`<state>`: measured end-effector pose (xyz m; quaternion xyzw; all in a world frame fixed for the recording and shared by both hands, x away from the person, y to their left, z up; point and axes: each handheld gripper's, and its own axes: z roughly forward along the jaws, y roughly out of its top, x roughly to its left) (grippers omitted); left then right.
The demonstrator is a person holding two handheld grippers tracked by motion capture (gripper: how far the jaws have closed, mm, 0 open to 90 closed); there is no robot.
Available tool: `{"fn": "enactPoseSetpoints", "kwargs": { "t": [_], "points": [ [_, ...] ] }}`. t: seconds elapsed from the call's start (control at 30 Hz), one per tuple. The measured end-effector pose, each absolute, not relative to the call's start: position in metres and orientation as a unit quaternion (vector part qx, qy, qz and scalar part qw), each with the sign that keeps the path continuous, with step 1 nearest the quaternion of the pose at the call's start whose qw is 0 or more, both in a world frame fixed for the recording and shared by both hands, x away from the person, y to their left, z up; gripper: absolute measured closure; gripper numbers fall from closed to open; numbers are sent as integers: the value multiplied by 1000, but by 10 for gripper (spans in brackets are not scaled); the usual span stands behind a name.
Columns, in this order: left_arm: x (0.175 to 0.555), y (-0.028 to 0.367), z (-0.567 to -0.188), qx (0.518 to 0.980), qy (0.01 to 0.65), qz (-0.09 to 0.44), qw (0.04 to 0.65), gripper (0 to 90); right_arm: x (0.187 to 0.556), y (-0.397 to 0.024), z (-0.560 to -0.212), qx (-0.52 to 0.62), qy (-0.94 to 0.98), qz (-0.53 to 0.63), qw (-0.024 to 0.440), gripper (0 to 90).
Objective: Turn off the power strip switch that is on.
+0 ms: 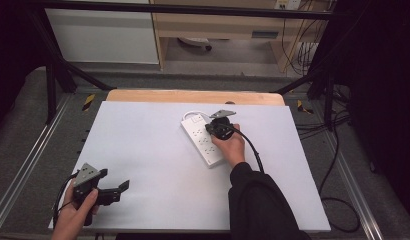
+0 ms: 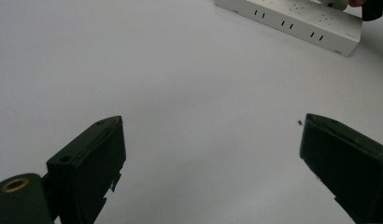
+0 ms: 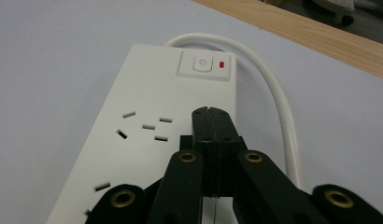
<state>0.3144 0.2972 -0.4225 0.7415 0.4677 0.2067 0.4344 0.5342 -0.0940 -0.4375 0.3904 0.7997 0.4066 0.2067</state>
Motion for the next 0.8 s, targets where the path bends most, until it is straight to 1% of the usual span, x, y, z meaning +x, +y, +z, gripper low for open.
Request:
{"fn": "enactPoseSetpoints", "kwargs": {
  "t": [0.8],
  "points": [
    [314,297,-423,742,468,206,434,69,533,-92,-437,390,801,401,214,900]
  ]
}}
